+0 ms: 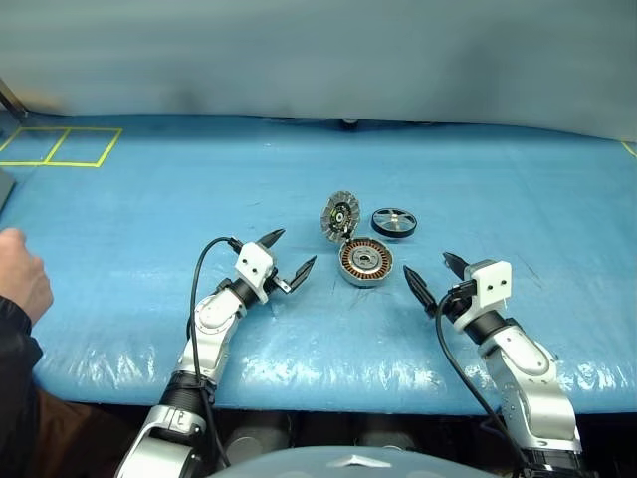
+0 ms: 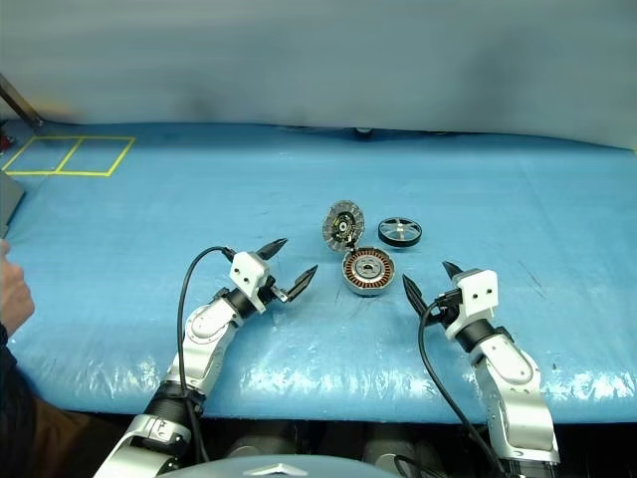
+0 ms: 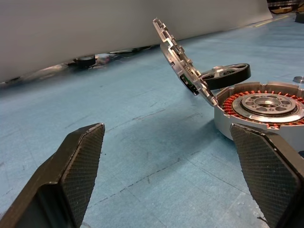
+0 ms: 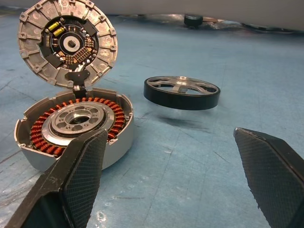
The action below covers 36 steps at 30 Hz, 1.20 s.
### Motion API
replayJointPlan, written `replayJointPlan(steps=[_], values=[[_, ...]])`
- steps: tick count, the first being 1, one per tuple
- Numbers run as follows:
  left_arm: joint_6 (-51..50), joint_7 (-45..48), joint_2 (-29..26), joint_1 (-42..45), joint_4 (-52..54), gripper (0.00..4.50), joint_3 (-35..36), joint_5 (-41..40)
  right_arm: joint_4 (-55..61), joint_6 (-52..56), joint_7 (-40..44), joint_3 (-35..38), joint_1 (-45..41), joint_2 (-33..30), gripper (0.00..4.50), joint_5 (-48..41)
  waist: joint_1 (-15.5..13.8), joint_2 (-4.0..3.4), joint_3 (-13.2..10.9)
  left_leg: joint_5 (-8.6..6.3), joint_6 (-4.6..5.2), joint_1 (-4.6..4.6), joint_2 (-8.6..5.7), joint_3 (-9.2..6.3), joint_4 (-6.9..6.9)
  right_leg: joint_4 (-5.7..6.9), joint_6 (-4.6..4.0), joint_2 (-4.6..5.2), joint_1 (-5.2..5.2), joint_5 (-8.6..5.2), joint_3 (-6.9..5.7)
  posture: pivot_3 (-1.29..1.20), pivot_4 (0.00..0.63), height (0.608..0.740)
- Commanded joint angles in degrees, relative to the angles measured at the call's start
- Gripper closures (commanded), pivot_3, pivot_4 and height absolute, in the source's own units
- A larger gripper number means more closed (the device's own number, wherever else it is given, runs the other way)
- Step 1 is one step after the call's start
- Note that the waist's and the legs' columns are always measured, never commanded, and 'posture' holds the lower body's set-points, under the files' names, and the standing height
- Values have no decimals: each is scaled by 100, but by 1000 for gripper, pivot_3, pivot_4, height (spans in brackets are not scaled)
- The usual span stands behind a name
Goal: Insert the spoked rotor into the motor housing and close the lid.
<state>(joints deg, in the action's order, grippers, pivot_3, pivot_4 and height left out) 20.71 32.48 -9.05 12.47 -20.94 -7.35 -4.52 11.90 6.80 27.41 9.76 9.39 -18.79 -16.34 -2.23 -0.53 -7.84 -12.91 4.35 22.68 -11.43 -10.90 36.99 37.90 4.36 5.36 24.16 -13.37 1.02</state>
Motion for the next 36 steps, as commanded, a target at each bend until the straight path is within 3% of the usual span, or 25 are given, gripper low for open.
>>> replayJointPlan(steps=[1, 36], values=[[141, -32, 18, 76, 110, 0, -11, 20, 116, -70, -4, 17, -50, -10, 54, -38, 0, 0, 0, 0, 0, 0, 0, 0, 0, 0, 0, 0, 0, 0, 0, 0, 150, 740], [201, -89, 77, 128, 10, 0, -4, 32, 124, -17, 78, -77, -83, -192, 54, 63, 0, 0, 0, 2, -3, 0, 0, 2, 0, 0, 0, 0, 1, 0, 1, 0, 150, 740]])
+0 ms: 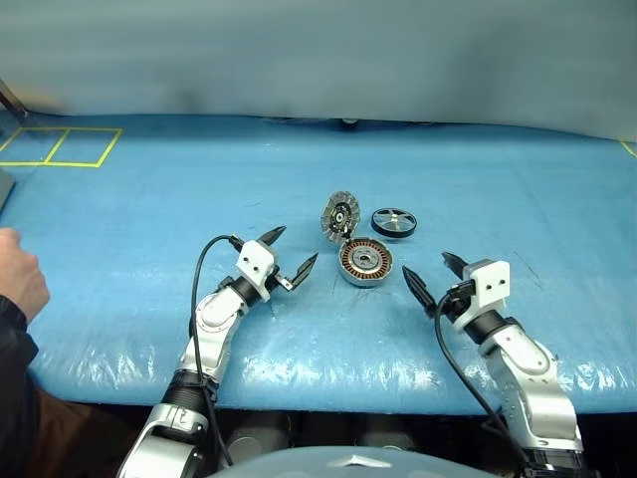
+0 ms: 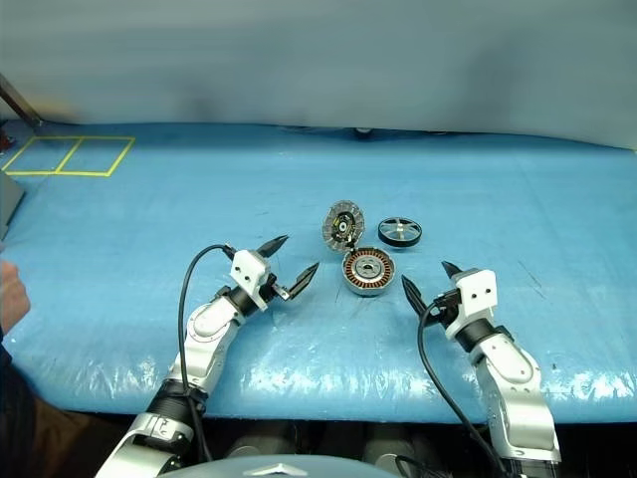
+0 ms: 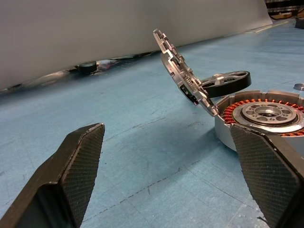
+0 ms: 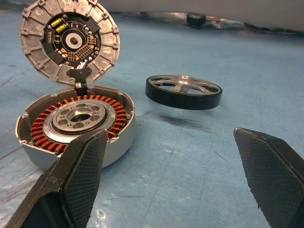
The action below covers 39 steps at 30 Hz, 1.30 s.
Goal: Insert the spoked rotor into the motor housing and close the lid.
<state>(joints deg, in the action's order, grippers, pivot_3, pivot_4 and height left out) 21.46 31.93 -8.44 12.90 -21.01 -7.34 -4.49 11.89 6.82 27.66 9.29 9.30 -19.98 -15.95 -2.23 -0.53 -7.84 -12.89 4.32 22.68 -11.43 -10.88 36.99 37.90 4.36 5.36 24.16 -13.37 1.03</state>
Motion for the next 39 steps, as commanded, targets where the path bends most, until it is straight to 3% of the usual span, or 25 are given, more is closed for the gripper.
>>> replayJointPlan(steps=[1, 6, 11, 13, 18, 22, 27, 39], values=[[126, -36, 16, 87, 15, 0, -7, 31, 123, -15, 54, -35, -84, -92, 54, 33, 0, 0, 0, 1, -1, 0, 0, 0, 0, 0, 0, 0, 0, 0, 0, 0, 150, 740], [129, -34, 12, 89, 5, 0, -15, 38, 172, 140, 264, -254, -94, -539, 54, 360, -1, 0, 0, 1, -2, 0, 0, 2, 2, 0, 1, 0, 0, 1, 1, 0, 150, 740], [143, -23, 0, 119, -28, 0, -12, 39, 404, 739, 981, -716, -339, -1772, 54, 887, 4, 2, -1, 0, 1, 1, 0, 10, 8, -1, 6, 0, -1, 3, 3, 0, 150, 740], [154, -19, 0, 130, -49, 0, -15, 40, 564, 1083, 1434, -991, -630, -2371, 54, 1056, 10, 4, -3, -3, 6, 3, 1, 14, 9, -1, 8, 2, -2, 4, 3, 0, 150, 740], [185, -29, 7, 118, -89, 0, -37, 64, 602, 1551, 2405, -1958, -1855, -3093, 54, 1477, 28, 12, -7, -13, 21, 3, 12, 15, 9, -4, 8, -2, -31, 4, -1, 0, 150, 740], [194, -36, 18, 104, -81, 0, -53, 90, 227, 1700, 2933, -2867, -2915, -3239, 54, 2245, 10, 16, -9, -6, 9, 11, 14, 16, 17, -14, 7, 1, -34, 4, -6, 0, 150, 740], [187, -56, 51, 59, -18, 0, -59, 115, -355, 1584, 3414, -3610, -3899, -2940, 54, 2785, -10, 21, -11, -11, 17, 26, 10, 17, 22, -23, 13, 5, -26, 7, -7, 0, 150, 740], [156, -84, 80, -8, 0, 0, -94, 133, -282, 1406, 3899, -3815, -4199, -2775, 54, 3226, -18, 21, -11, -22, 19, 27, 8, 16, 23, -17, 13, 5, -20, 7, -6, 0, 150, 740]])
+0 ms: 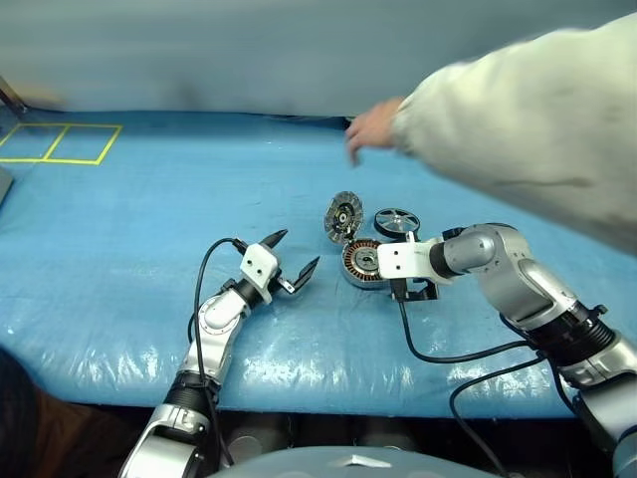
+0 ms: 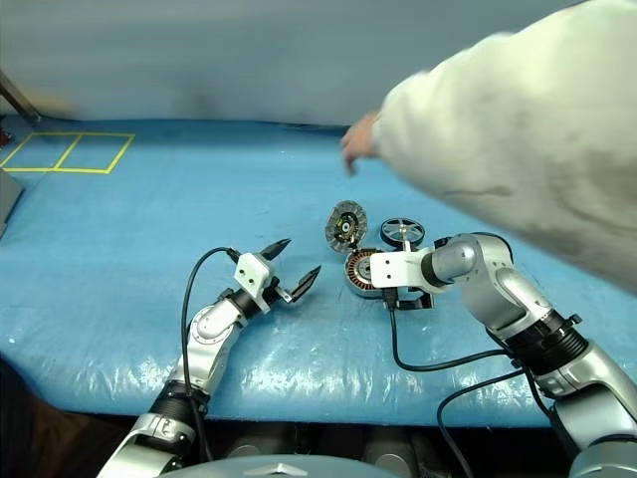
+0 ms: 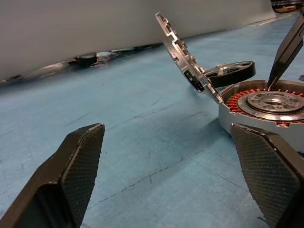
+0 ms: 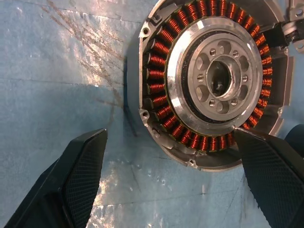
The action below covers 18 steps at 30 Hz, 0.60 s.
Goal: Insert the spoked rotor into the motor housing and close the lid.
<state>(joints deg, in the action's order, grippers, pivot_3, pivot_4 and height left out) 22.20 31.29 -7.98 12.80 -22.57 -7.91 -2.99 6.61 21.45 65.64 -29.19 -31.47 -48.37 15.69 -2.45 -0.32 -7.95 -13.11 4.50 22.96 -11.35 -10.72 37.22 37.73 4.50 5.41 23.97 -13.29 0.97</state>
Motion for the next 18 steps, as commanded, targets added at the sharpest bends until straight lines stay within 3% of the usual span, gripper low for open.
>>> replayJointPlan(steps=[1, 18], values=[[79, -17, 40, 4, 150, 0, -40, -13, 262, -49, 109, 48, -126, 83, 54, 77, 11, 0, 0, 0, 0, 0, 0, 0, 0, 0, 0, 0, 0, 0, 0, 0, 150, 740], [83, -7, 30, 36, 111, 0, -51, -19, 413, 19, -231, 682, -133, 254, 54, 18, 2, 0, 0, 0, -1, 5, -2, 2, 4, 5, 2, 0, 35, 2, 5, 0, 150, 740]])
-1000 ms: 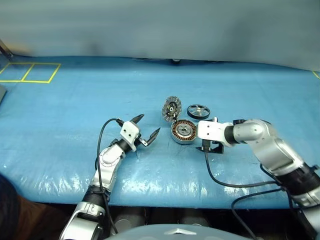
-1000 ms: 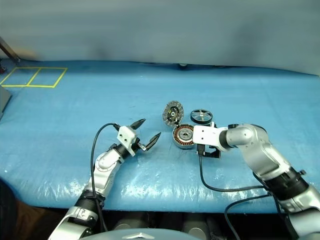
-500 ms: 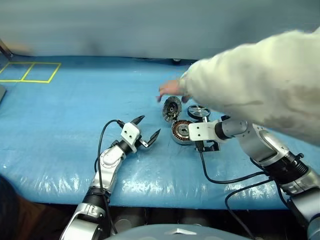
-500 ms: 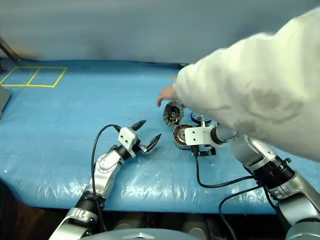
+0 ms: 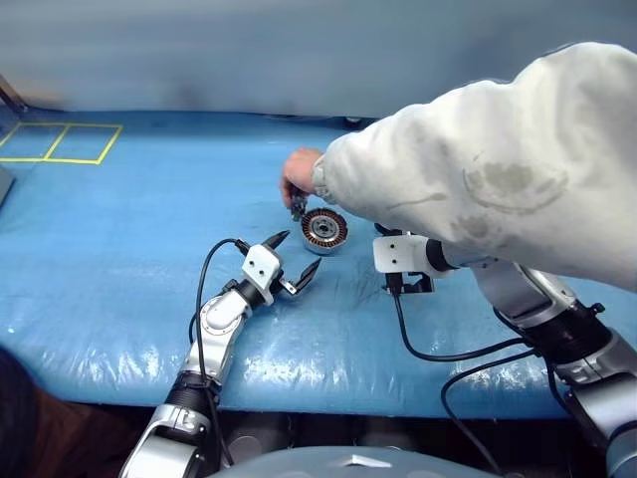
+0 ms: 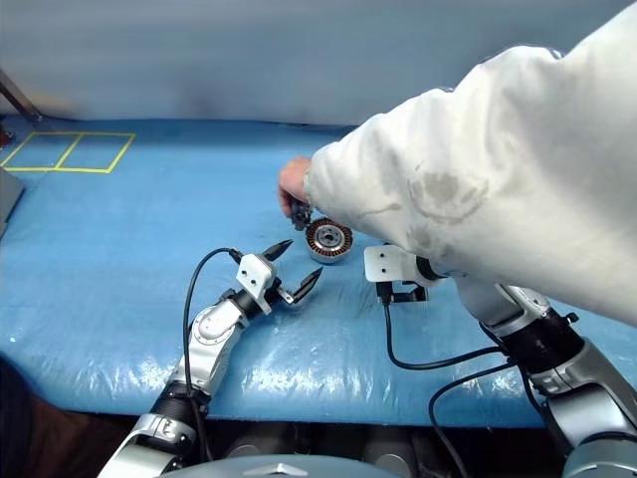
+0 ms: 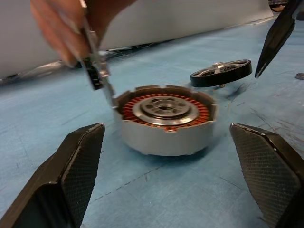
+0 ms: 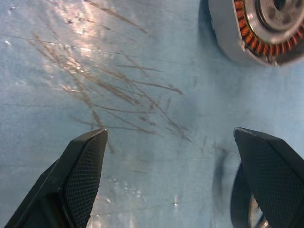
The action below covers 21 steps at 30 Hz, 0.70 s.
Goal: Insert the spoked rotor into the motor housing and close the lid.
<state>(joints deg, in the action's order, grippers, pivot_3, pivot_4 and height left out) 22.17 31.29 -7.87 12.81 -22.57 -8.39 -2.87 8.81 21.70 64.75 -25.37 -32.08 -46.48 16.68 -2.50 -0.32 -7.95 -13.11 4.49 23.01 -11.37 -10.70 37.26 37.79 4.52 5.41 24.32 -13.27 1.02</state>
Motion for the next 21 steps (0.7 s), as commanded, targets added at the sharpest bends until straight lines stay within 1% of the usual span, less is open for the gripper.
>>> replayJointPlan(steps=[1, 6, 10, 15, 17, 21], values=[[87, -7, 15, 37, 110, 0, 0, -33, 229, 15, -196, 358, -29, 104, 54, -121, 12, 0, 0, 0, 0, 0, 0, 0, -1, 1, 0, 0, 1, 0, 1, 0, 150, 740], [48, 36, -100, 26, 183, 0, 29, -27, 587, 240, -564, 757, 468, 420, 54, -439, 8, 0, 0, 1, -1, 1, 0, 0, -2, 1, 0, 0, 3, 0, 3, 0, 150, 740], [-57, 309, -431, -33, 384, 0, -43, 21, 1024, 535, -892, 1127, 1160, 601, 54, -724, 0, 0, 0, 1, -1, 3, 0, 0, 0, 3, -1, -1, 5, 0, 3, 0, 150, 740], [-184, 471, -711, -58, 540, 0, -12, -32, 1472, 716, -1338, 1663, 1937, 844, 54, -1152, -1, -1, 1, 1, -2, 3, 0, 0, 1, 5, -1, -2, 5, 0, 5, 0, 150, 740], [-306, 737, -811, -58, 625, 0, -93, -115, 1636, 760, -1550, 1941, 2266, 1003, 54, -1372, 3, -1, 1, 2, -3, 3, 0, 1, 1, 8, -1, -3, 7, 1, 6, 0, 150, 740], [-785, 1484, -1082, -84, 937, 0, -348, -291, 1915, 832, -1838, 2255, 2774, 1198, 54, -1664, 6, -1, 1, 2, -4, 3, 0, 1, 0, 9, -1, -3, 7, 1, 6, 0, 150, 740]])
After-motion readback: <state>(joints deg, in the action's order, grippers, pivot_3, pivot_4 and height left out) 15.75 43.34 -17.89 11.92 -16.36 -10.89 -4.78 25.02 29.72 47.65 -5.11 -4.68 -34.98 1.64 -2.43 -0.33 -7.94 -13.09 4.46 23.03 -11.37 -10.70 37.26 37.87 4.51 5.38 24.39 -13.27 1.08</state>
